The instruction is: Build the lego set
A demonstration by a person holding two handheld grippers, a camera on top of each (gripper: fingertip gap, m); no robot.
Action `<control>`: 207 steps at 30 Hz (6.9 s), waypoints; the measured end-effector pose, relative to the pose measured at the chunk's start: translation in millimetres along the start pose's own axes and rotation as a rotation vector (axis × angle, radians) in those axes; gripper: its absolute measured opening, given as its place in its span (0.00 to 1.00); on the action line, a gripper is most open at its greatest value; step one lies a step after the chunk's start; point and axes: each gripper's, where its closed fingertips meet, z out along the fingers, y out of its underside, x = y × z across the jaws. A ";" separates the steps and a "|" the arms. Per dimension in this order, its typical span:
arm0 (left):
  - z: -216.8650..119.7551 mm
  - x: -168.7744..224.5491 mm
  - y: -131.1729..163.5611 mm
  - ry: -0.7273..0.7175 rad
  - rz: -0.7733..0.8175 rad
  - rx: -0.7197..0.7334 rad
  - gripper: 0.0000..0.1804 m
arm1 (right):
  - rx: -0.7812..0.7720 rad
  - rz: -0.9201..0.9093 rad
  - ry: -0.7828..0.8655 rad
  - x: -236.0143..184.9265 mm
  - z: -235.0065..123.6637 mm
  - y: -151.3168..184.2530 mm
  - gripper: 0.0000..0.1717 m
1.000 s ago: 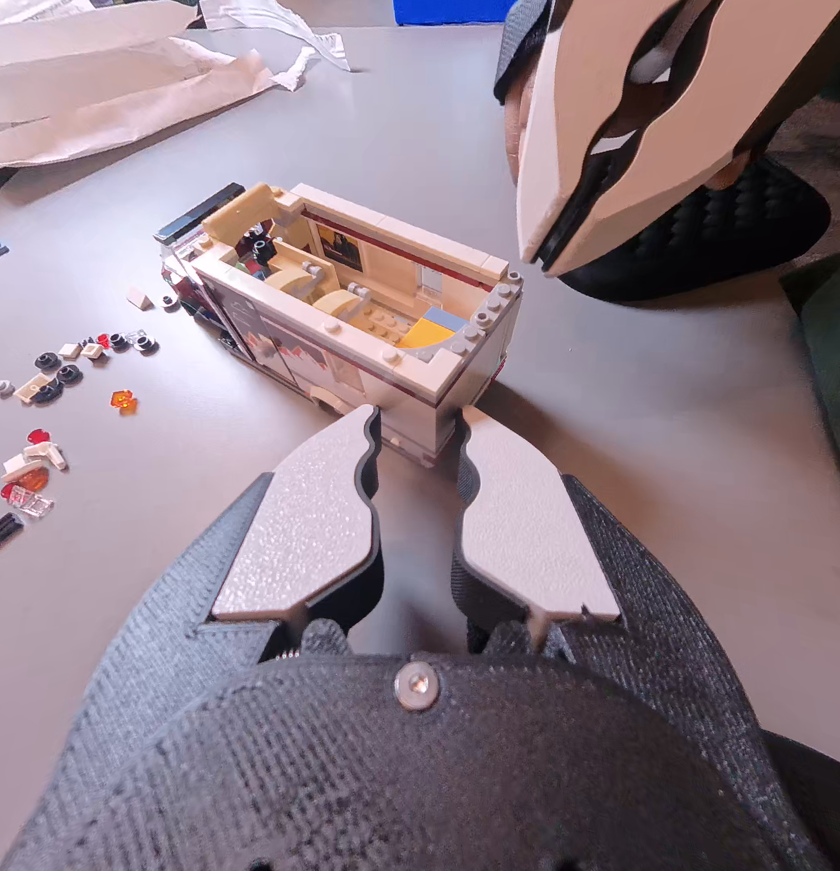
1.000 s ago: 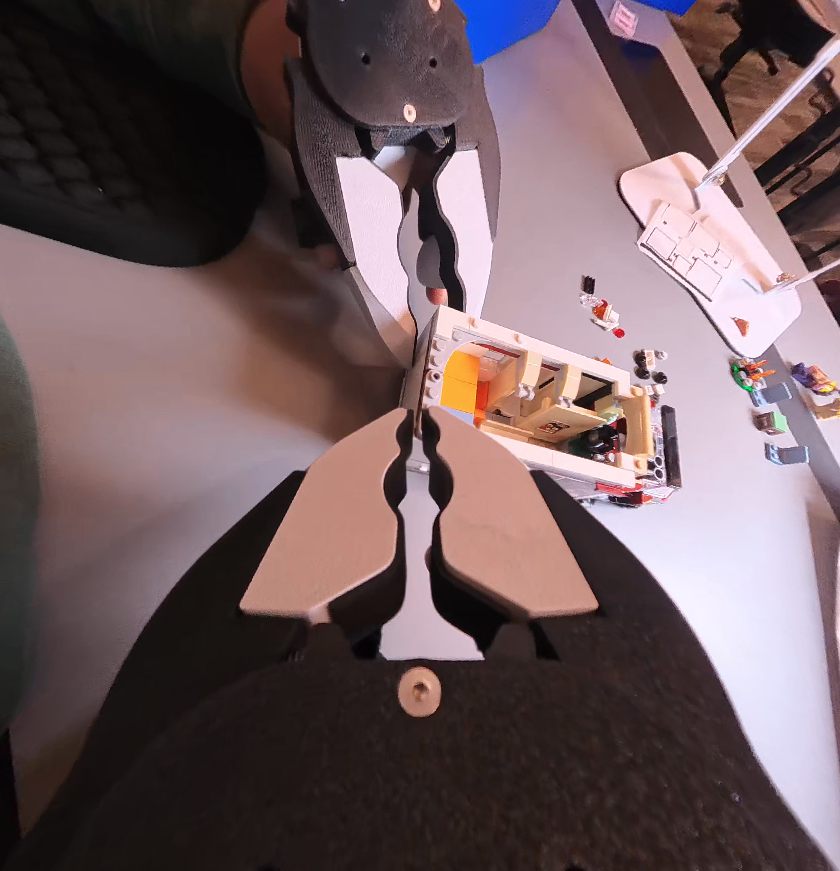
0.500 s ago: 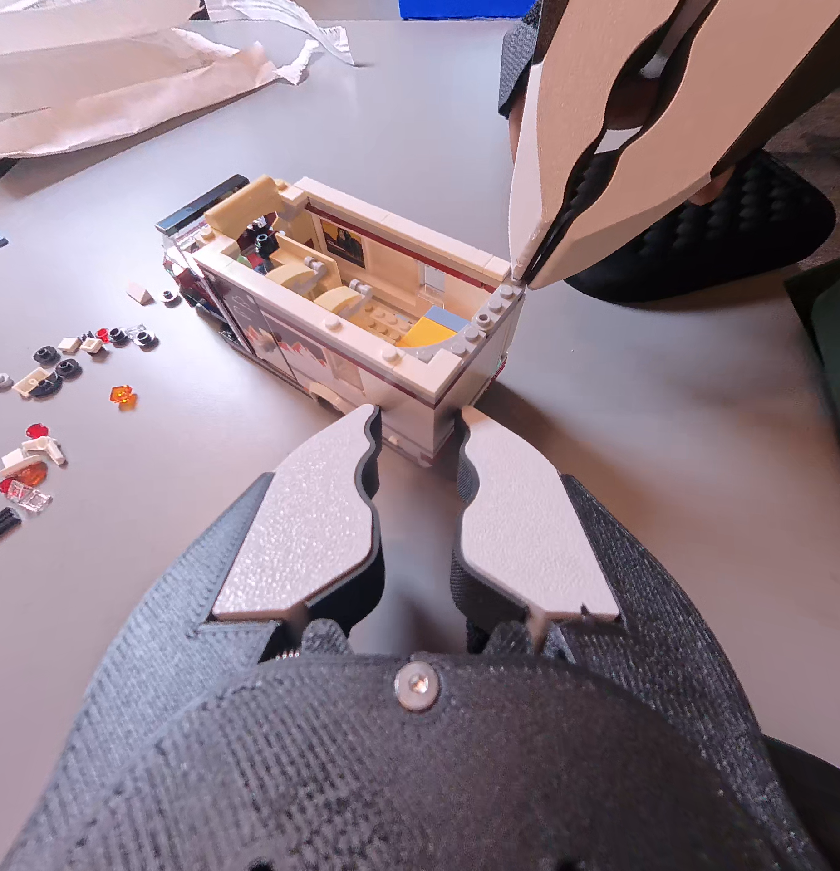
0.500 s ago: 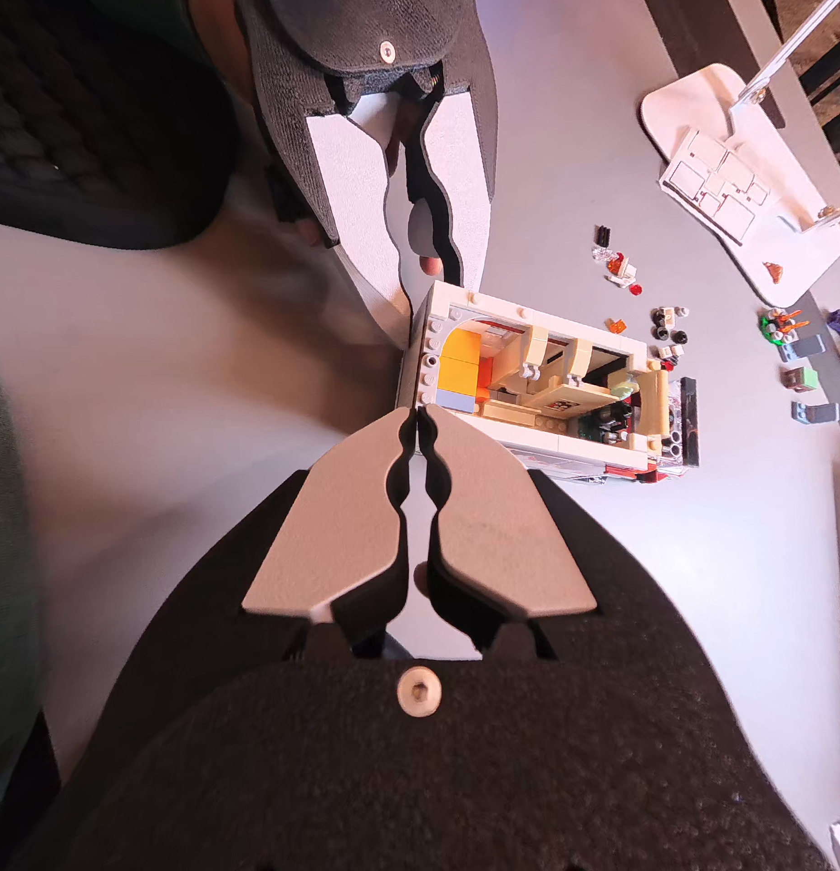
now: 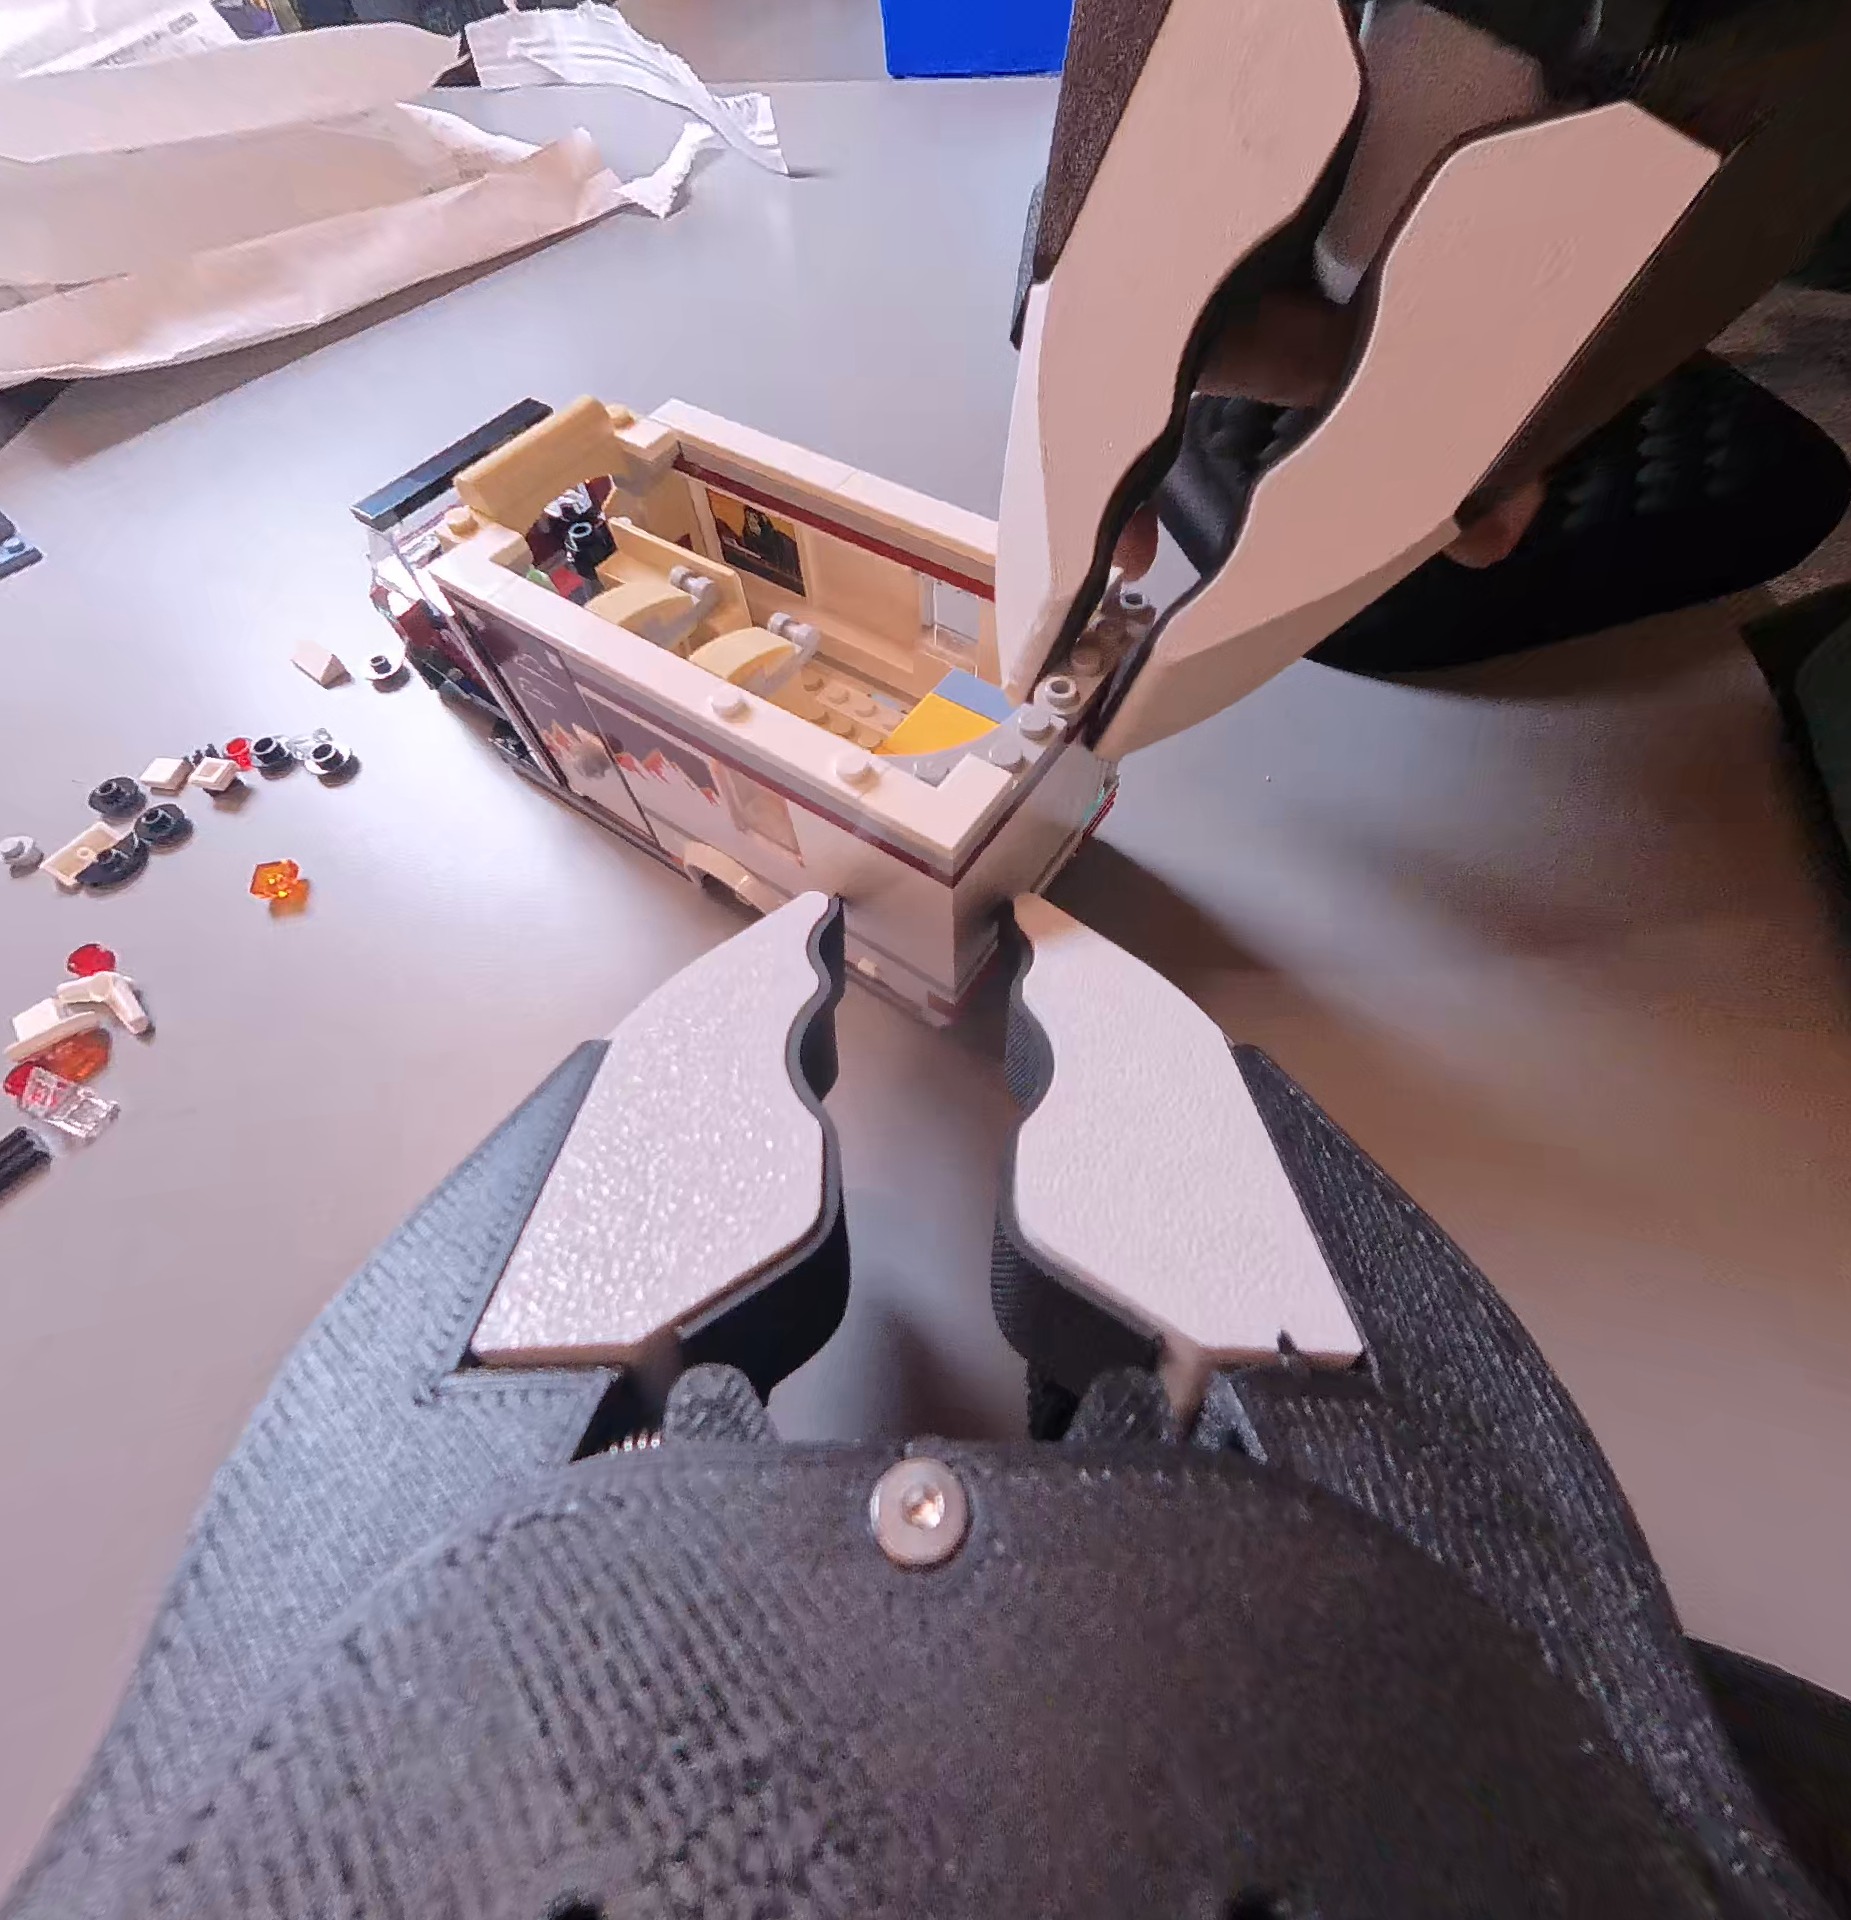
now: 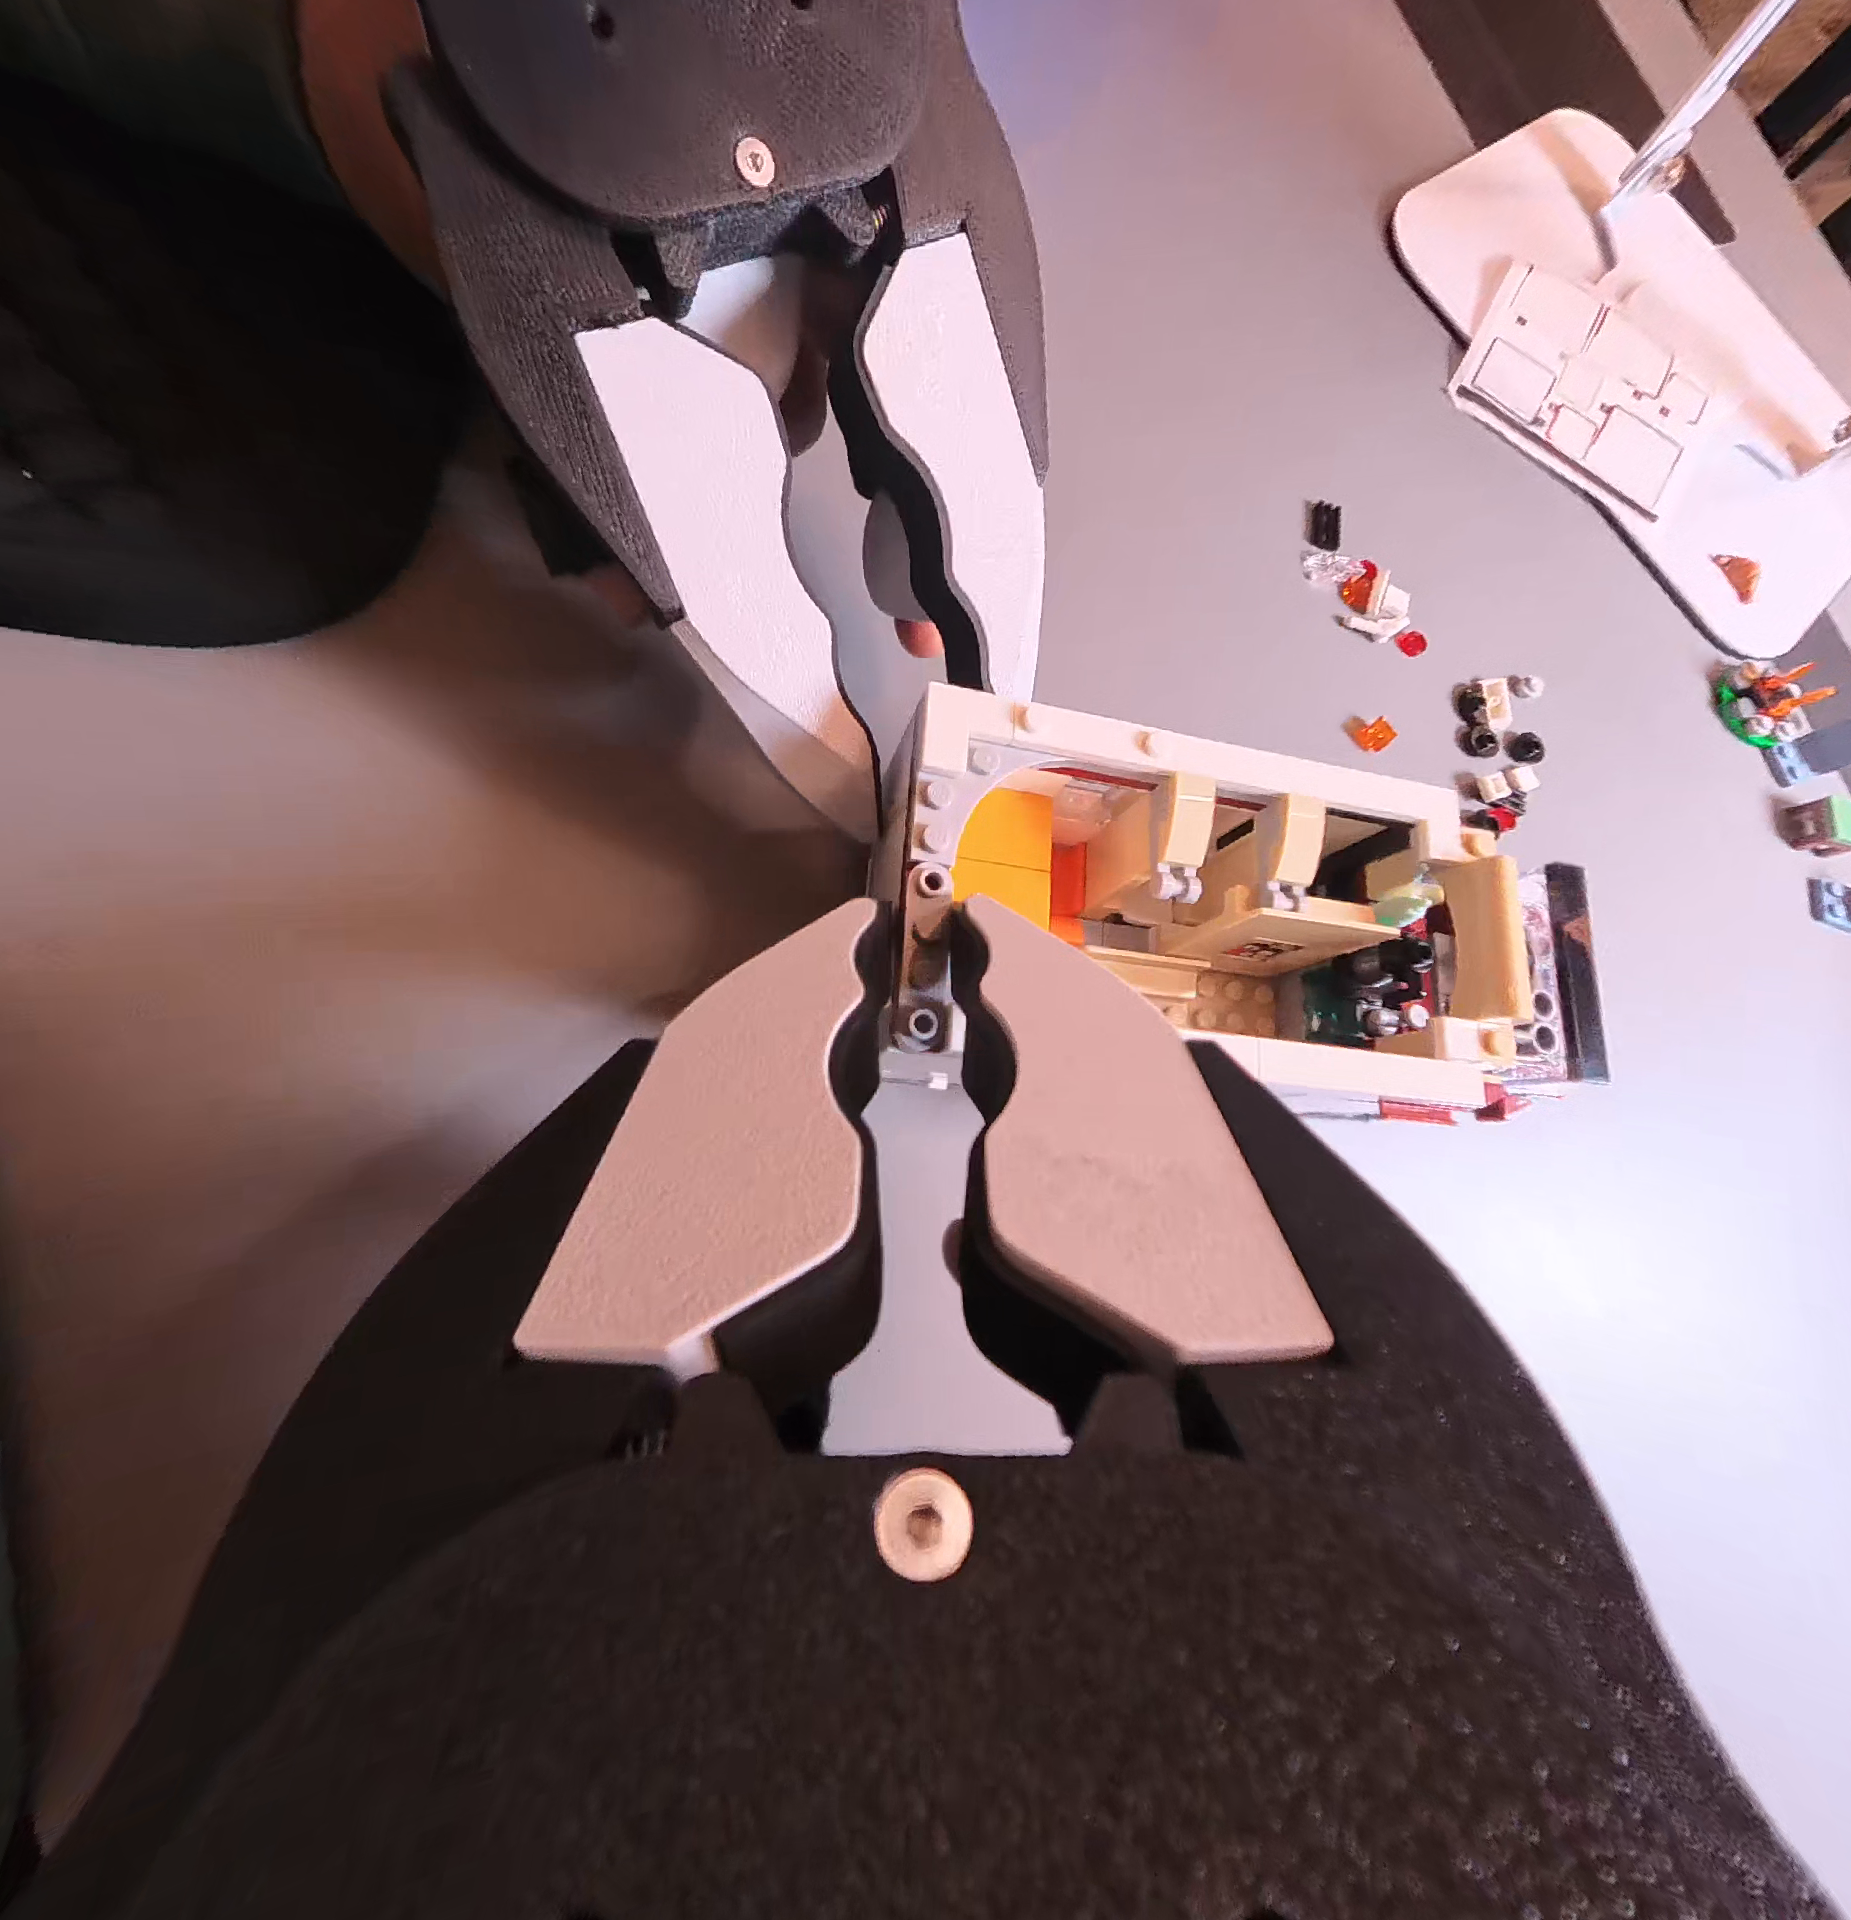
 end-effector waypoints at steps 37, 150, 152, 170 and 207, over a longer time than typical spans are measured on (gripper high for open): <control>-21.1 -45.9 5.6 -0.146 -0.070 0.019 0.22 | 0.178 -0.001 0.174 87.8 -31.9 51.1 0.30; -209.1 -335.0 -27.7 -0.991 -1.114 0.998 0.02 | 0.404 -0.042 0.651 335.5 73.8 -167.3 0.25; -206.6 -333.4 -22.7 -0.963 -1.142 1.046 0.03 | 0.376 -0.006 0.666 350.9 74.7 -161.8 0.25; -162.9 -292.7 -33.7 -0.752 -1.130 1.037 0.09 | 0.389 -0.001 0.747 386.5 74.5 -158.0 0.25; -111.4 -356.1 -119.8 -1.194 0.122 -0.103 0.00 | 0.521 0.022 0.587 431.9 46.4 -166.7 0.46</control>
